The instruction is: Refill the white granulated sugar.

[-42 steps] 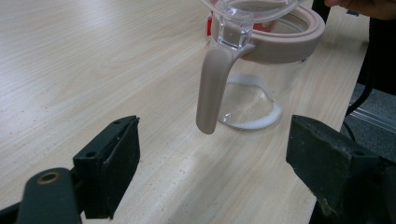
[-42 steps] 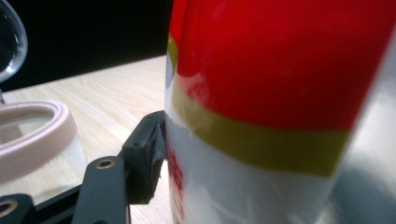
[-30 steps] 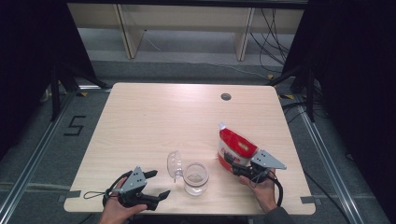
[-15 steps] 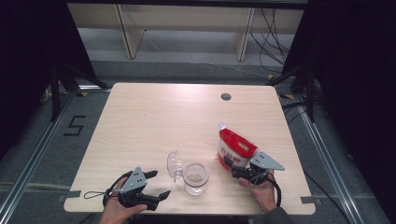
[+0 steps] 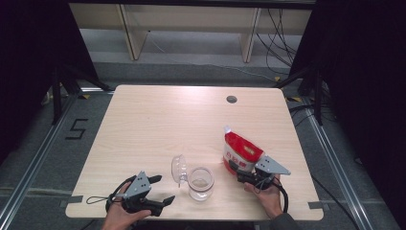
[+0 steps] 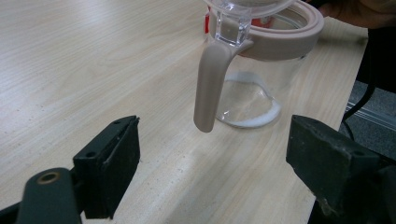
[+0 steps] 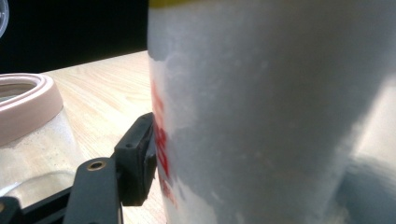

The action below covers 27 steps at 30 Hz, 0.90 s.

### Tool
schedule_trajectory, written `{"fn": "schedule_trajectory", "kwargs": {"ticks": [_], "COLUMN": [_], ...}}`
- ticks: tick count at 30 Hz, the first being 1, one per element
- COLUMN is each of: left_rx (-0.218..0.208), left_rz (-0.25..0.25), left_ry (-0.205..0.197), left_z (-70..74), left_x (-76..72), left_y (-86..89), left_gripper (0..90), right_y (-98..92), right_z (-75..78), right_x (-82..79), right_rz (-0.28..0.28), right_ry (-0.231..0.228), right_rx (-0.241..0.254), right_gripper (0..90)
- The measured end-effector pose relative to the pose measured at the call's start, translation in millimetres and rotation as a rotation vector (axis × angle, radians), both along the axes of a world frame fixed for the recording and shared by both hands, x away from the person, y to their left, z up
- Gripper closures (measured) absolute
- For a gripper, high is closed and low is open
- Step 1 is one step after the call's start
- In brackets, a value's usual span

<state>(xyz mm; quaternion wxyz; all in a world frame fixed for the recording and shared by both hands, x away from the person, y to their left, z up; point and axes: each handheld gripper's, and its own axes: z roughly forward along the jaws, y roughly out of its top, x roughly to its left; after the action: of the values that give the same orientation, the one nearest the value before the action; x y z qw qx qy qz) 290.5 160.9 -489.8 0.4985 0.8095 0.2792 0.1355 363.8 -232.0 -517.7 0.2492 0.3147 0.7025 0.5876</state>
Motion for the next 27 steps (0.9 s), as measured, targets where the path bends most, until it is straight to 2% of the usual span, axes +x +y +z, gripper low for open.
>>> {"fn": "schedule_trajectory", "kwargs": {"ticks": [1,2,3,4,5,6,8,9,10,11,16,19,20,21,22,24,25,26,27], "left_rx": [0.004,0.004,0.022,0.024,0.024,0.024,0.03,0.019,0.019,0.02,0.012,0.011,-0.005,0.007,-0.004,-0.008,0.005,0.019,0.028], "left_rz": [0.006,0.006,-0.012,-0.003,-0.004,-0.004,-0.005,0.008,0.008,0.008,0.012,0.009,0.011,0.005,0.013,0.014,0.011,0.001,-0.006], "left_ry": [0.014,0.014,-0.006,0.007,0.007,0.007,0.004,0.018,0.018,0.019,0.024,0.024,0.017,0.018,0.024,0.026,0.022,0.01,0.004], "left_z": [-0.3,-0.3,0.1,0.0,0.0,0.0,0.3,0.0,0.0,-0.1,-0.2,0.2,0.1,0.4,0.2,0.1,0.1,0.3,0.2], "left_x": [-0.3,-0.3,1.3,0.4,0.4,0.4,0.7,-0.3,-0.3,-0.3,-0.8,-0.9,-0.6,-0.1,-0.6,-0.7,-0.3,0.6,1.2], "left_y": [0.1,0.1,1.1,0.8,0.7,0.7,0.9,0.1,0.1,0.0,-0.8,-0.9,-1.5,-0.3,-0.7,-0.7,-0.1,0.3,0.4], "left_gripper": [17.2,17.2,17.2,17.2,17.2,17.2,17.2,17.2,17.2,17.2,17.2,17.4,17.4,17.4,17.4,17.4,17.8,18.1,18.1], "right_y": [-1.3,-1.3,-0.5,-0.8,-2.0,-2.0,-0.8,-0.6,-0.6,1.3,0.8,4.2,3.4,5.1,5.0,5.9,6.5,8.5,7.6], "right_z": [0.0,0.0,-0.3,-0.3,0.9,0.9,-0.2,0.5,0.5,0.7,0.6,0.6,1.9,3.5,4.5,5.2,7.8,9.3,10.4], "right_x": [2.0,2.0,2.4,2.8,2.1,2.1,3.7,0.7,0.7,0.1,0.2,0.6,1.2,-1.3,-1.3,-3.2,-2.0,-6.0,-6.3], "right_rz": [-0.004,-0.004,-0.024,-0.019,-0.007,-0.007,0.013,0.01,0.01,0.022,0.011,-0.005,0.013,0.019,0.009,-0.006,0.003,-0.012,-0.007], "right_ry": [-0.006,-0.006,-0.016,-0.016,0.005,0.005,-0.002,0.032,0.032,0.044,0.04,0.015,0.015,0.031,0.028,0.038,0.031,0.06,0.052], "right_rx": [-0.015,-0.015,-0.008,-0.008,-0.031,-0.031,-0.002,0.0,0.0,0.02,0.01,0.006,-0.023,-0.011,-0.038,-0.037,-0.057,-0.035,-0.07], "right_gripper": [37.0,37.0,37.3,37.5,38.1,38.1,39.3,41.9,41.9,43.0,43.7,45.3,45.6,45.8,46.0,46.1,46.4,46.5,46.6]}}
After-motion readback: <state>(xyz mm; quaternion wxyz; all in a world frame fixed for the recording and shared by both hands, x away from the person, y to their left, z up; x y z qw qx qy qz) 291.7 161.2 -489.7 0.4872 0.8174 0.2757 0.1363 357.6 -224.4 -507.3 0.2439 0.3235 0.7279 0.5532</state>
